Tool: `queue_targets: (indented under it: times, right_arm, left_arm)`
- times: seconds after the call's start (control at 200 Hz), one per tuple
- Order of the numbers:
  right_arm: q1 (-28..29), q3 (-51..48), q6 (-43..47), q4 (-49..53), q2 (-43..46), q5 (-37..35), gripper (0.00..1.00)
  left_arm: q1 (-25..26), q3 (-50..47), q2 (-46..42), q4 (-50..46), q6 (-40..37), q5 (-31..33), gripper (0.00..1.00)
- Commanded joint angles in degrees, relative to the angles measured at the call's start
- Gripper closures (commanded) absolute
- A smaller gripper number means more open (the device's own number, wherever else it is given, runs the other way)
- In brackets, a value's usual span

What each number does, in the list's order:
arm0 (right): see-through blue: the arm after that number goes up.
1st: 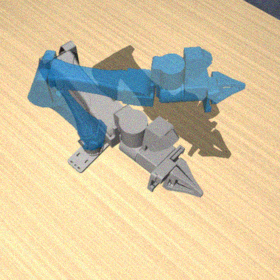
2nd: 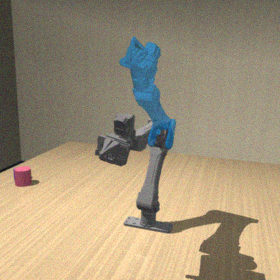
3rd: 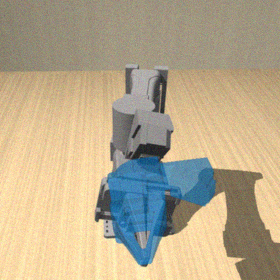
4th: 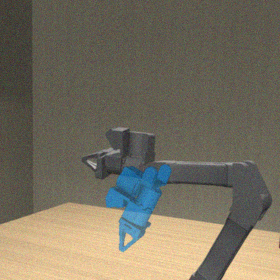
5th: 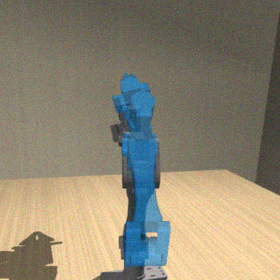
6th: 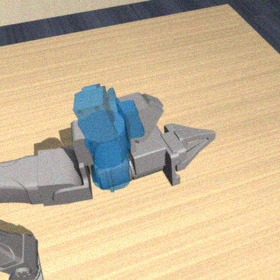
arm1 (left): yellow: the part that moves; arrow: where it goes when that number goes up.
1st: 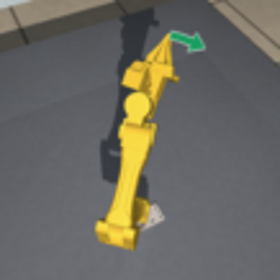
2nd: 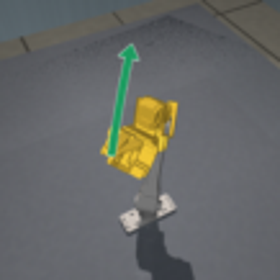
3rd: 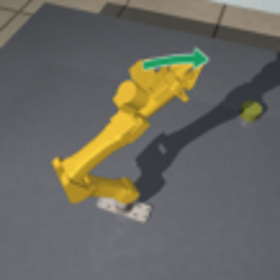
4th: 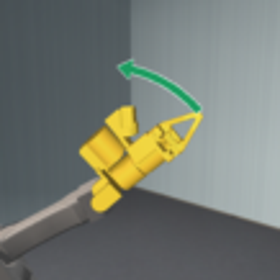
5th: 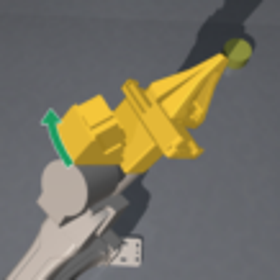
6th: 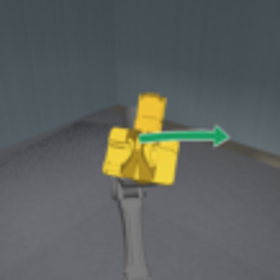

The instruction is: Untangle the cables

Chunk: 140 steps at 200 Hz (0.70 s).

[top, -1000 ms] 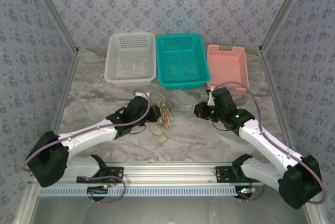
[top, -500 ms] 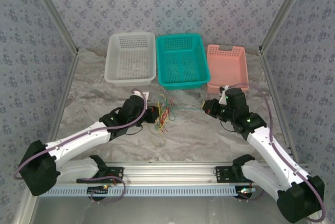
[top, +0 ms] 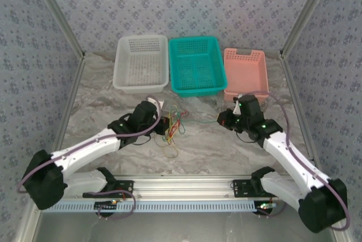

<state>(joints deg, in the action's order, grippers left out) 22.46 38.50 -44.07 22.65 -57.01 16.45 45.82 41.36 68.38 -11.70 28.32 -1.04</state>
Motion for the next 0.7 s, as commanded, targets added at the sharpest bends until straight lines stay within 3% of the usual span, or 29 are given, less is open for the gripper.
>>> queue_targets:
  times: [0.0,0.045,0.18,0.275,0.445,0.695]
  right_arm:
    - [-0.1,-1.6,0.4,0.4,-1.8,-4.5,1.0]
    - [0.0,-1.6,0.1,0.4,-1.7,-3.9,1.0]
    - [3.1,-0.3,-0.9,5.1,3.9,-8.1,0.65]
    - [7.0,-0.5,-5.2,6.4,10.8,-13.3,0.52]
    - [17.7,-1.9,-12.8,-0.3,14.2,-21.4,0.47]
    - [23.3,-2.0,-19.0,-23.7,-5.2,-16.6,0.46]
  left_arm:
    - [1.8,3.0,3.9,-6.6,-5.7,5.9,1.0]
    - [2.4,3.3,4.4,-6.0,-5.4,6.4,1.0]
    - [2.7,2.5,4.2,-2.5,-3.2,8.0,1.0]
    - [3.1,2.2,4.0,-0.6,-2.0,8.3,1.0]
    - [4.2,2.6,4.3,2.1,-0.5,8.1,1.0]
    - [4.9,2.6,3.2,6.0,1.4,5.4,1.0]
